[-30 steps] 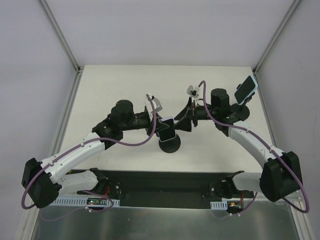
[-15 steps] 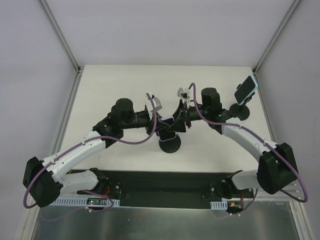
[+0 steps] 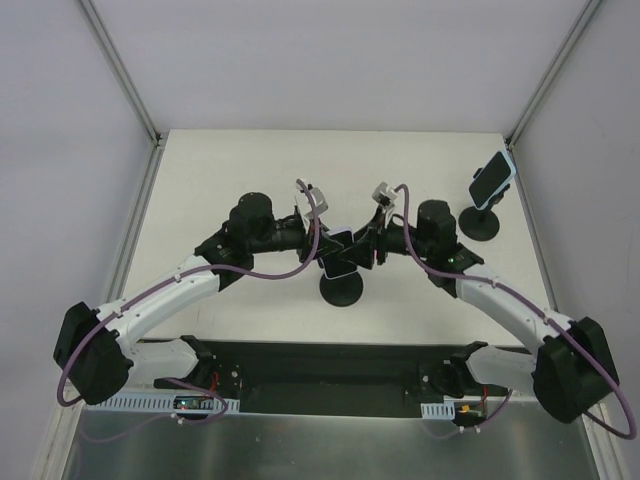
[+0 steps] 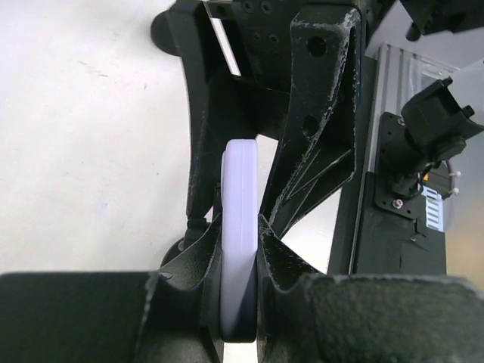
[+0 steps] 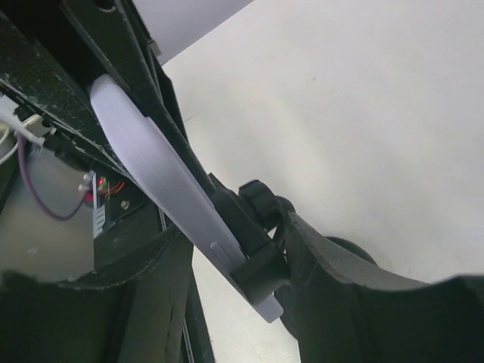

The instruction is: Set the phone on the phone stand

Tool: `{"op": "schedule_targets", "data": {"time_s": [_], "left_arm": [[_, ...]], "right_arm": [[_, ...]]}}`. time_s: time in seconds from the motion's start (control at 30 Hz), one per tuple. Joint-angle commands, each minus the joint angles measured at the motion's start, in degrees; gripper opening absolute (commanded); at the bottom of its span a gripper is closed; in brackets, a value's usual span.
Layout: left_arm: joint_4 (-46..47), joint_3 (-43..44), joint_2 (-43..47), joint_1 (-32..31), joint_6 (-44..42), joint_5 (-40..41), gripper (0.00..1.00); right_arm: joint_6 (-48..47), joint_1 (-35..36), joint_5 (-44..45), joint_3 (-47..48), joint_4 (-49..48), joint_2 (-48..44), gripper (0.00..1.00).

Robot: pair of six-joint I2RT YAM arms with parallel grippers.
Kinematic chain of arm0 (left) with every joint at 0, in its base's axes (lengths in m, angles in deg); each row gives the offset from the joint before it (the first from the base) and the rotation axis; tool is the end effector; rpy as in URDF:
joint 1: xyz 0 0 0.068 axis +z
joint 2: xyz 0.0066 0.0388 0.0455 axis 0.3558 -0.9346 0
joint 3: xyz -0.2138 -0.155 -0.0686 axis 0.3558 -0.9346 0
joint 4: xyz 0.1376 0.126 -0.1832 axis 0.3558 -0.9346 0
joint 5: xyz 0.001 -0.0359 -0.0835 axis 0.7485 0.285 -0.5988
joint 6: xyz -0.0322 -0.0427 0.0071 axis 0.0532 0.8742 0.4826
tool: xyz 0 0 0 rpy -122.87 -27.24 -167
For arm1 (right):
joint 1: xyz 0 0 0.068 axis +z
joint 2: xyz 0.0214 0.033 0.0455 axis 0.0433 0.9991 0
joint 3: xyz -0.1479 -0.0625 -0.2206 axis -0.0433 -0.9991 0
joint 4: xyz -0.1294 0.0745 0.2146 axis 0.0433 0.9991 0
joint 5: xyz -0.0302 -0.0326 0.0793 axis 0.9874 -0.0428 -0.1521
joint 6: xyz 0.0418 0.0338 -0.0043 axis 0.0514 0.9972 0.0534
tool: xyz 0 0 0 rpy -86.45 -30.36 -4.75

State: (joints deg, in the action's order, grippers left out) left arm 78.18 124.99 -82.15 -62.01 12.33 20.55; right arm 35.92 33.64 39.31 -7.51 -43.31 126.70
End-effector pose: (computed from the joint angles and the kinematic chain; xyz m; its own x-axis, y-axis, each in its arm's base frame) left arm 0.1925 -0.1937 0.3298 -0.0874 0.0625 -0.9942 0.9561 0.2854 -0.0661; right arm 0.2196 0.1636 0.2906 -0.0881 -0.0980 -0.9913 -0.9784 0.1952 0.0677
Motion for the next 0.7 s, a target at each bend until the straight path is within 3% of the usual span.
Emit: {"op": "schedule_targets", "data": {"time_s": [0.0, 0.1, 0.23, 0.27, 0.3, 0.4, 0.5, 0.6, 0.67], "left_arm": [[-1.36, -0.56, -3.04, -1.02, -1.33, 0.41, 0.00], [-1.27, 0.75, -4.62, -1.02, -1.41, -1.51, 0.00], [-3.28, 2.77, -5.33, -1.02, -3.25, -2.93, 0.00], [-4.51, 3.30, -5.33, -1.02, -3.78, -3.45, 0.00], [-6.35, 3.74, -5.42, -0.76, -4.13, -4.76, 0.00], [-8.38, 4.80, -5.60, -0.23, -4.93, -6.53, 0.00], [-9.88, 5.24, -6.21, 0.12, -4.67, -7.23, 0.01], [-10.14, 6.20, -7.09, 1.61, -2.82, -10.13, 0.12], [-10.14, 6.99, -7.27, 2.41, -1.86, -10.83, 0.30]], "right_arm": [[17.37, 3.02, 21.82, -9.81, -11.40, -9.61, 0.00], [16.27, 6.44, 25.18, -8.69, -9.05, -10.78, 0.00], [9.77, 6.29, 20.45, -4.47, -4.06, -8.50, 0.02], [8.53, 5.59, 17.74, -3.24, -1.16, -7.63, 0.21], [7.56, 3.58, 15.62, -1.75, 2.61, -7.53, 0.57], [1.60, 0.67, 8.93, -1.12, 9.38, -9.10, 0.82], [-3.69, 0.13, 8.83, -1.38, 14.67, -13.23, 0.94], [-4.58, -0.04, 10.94, -2.17, 16.35, -17.10, 0.98], [-5.01, -0.31, 10.50, -2.09, 17.84, -18.68, 0.98]]}}
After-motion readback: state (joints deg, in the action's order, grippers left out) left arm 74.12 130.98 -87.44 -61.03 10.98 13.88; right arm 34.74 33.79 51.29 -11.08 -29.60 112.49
